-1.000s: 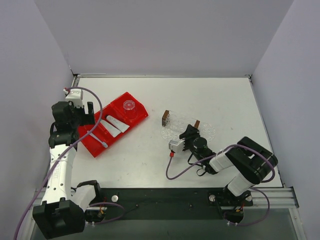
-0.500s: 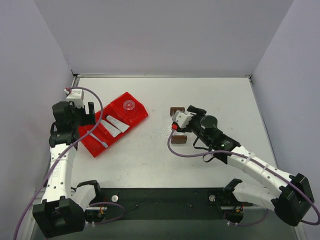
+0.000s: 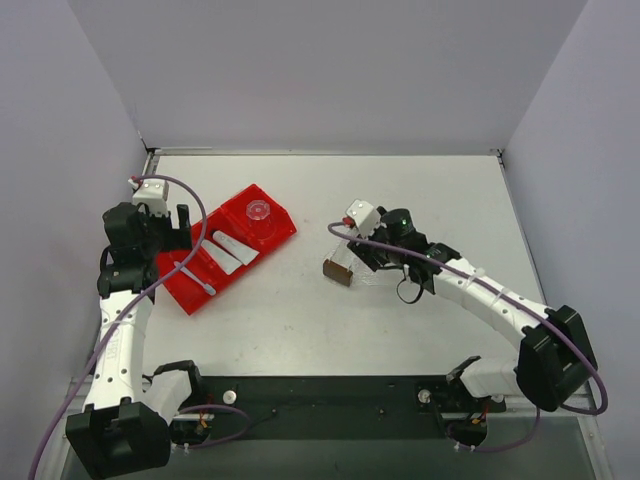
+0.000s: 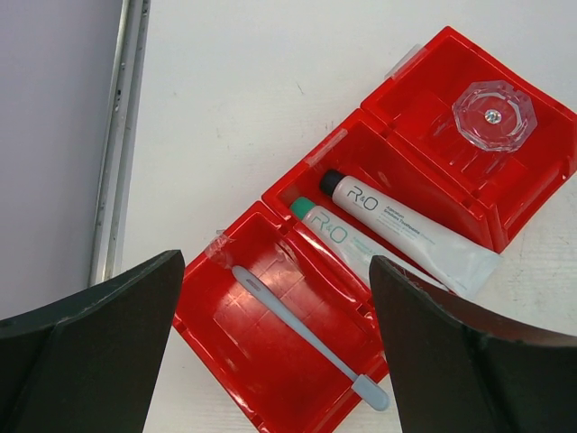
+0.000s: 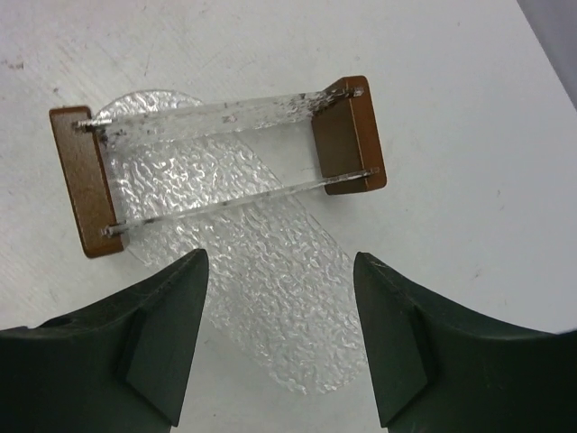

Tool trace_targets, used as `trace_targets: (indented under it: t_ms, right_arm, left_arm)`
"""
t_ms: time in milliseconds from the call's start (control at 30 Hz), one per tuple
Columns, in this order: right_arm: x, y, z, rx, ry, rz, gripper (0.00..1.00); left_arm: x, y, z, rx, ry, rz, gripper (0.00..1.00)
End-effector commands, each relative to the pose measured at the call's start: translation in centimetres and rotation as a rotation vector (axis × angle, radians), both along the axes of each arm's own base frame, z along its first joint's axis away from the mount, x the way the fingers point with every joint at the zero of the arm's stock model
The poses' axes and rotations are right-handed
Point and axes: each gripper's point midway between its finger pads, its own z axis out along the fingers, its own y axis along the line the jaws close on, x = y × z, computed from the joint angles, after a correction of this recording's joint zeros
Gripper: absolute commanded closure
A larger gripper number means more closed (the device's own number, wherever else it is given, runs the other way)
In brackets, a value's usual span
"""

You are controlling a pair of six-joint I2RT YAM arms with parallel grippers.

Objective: Prepare toiletry sets of a toothbrush and toothpaste on the tray

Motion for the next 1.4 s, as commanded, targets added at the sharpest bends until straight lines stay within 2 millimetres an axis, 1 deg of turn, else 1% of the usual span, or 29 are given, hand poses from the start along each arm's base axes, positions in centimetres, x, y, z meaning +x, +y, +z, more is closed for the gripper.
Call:
trace_targets:
  t_ms: [0, 33, 67, 100, 133, 200, 233, 267, 300, 333, 367, 400, 433, 467, 567, 800, 900, 967, 1000, 1100, 1267, 1367]
  right_arm:
    - [1.2, 1.3, 1.7, 0.150, 0.090, -0.076, 0.39]
    - [1.6, 1.5, 2.3, 0.164, 0.086, -0.071, 0.38]
    - [1.8, 1.8, 2.3, 0.176, 0.099, -0.057, 0.38]
    - [1.9, 1.4, 2.1, 0.167, 0.122, -0.059, 0.37]
    - [2.0, 1.5, 2.4, 0.167, 0.137, -0.049, 0.36]
    - [2.3, 1.7, 2.0, 0.183, 0.191, -0.044, 0.35]
    - [2.6, 1.0, 1.8, 0.195, 0.224, -0.079, 0.35]
    - [3.2, 1.0, 1.9, 0.245, 0.264, -0.126, 0.35]
    - [3.3, 1.1, 1.8, 0.275, 0.298, -0.142, 0.36]
    - [3.3, 0.6, 1.0, 0.284, 0.349, -0.179, 0.36]
    - [3.4, 0.7, 1.2, 0.302, 0.369, -0.195, 0.36]
    - [3.2, 0.8, 1.0, 0.329, 0.402, -0.229, 0.37]
    - [2.8, 0.8, 0.2, 0.327, 0.441, -0.249, 0.37]
    - [2.6, 0.9, 0.1, 0.339, 0.461, -0.260, 0.38]
    - [2.0, 1.5, -1.1, 0.372, 0.547, -0.300, 0.39]
    - [2.3, 2.4, -2.6, 0.445, 0.645, -0.326, 0.40]
    - [2.7, 2.4, -3.4, 0.470, 0.690, -0.340, 0.40]
    - [2.7, 2.9, -4.0, 0.507, 0.745, -0.340, 0.41]
    - [2.9, 2.8, -4.4, 0.524, 0.767, -0.348, 0.41]
    - [2.9, 3.2, -4.7, 0.567, 0.814, -0.353, 0.42]
    - [2.6, 3.6, -5.6, 0.585, 0.853, -0.358, 0.43]
    - [2.8, 3.9, -5.5, 0.606, 0.853, -0.345, 0.44]
  left_arm:
    - [0.6, -0.2, 1.5, -0.008, -0.058, -0.016, 0.05]
    - [0.7, -0.2, 1.3, -0.007, -0.053, -0.016, 0.05]
    - [0.6, -0.1, 1.2, -0.010, -0.049, -0.014, 0.05]
    - [0.6, -0.1, 1.2, -0.009, -0.047, -0.014, 0.05]
    - [0.7, -0.1, 1.3, -0.011, -0.047, -0.017, 0.05]
    - [0.7, -0.3, 1.3, -0.015, -0.048, -0.024, 0.05]
    - [0.7, -0.4, 1.4, -0.018, -0.049, -0.027, 0.05]
    - [0.7, -0.5, 1.5, -0.024, -0.050, -0.033, 0.05]
    - [0.7, -0.7, 1.4, -0.028, -0.046, -0.038, 0.05]
    - [0.7, -0.7, 1.4, -0.029, -0.049, -0.041, 0.05]
    - [0.7, -0.8, 1.4, -0.031, -0.046, -0.045, 0.05]
    - [0.7, -0.8, 1.4, -0.031, -0.048, -0.047, 0.05]
    - [0.6, -0.8, 1.5, -0.031, -0.048, -0.047, 0.05]
    - [0.6, -0.9, 1.5, -0.032, -0.050, -0.050, 0.05]
    - [0.5, -1.0, 1.3, -0.033, -0.048, -0.056, 0.05]
    - [0.3, -1.4, 1.6, -0.045, -0.050, -0.071, 0.05]
    - [0.2, -1.4, 1.5, -0.047, -0.050, -0.072, 0.05]
    - [0.2, -1.4, 1.5, -0.045, -0.051, -0.068, 0.05]
    - [0.2, -1.3, 1.5, -0.044, -0.051, -0.066, 0.05]
    - [0.1, -1.3, 1.5, -0.042, -0.052, -0.066, 0.05]
    - [0.2, -1.3, 1.4, -0.042, -0.049, -0.064, 0.05]
    - [0.2, -1.3, 1.4, -0.041, -0.049, -0.063, 0.05]
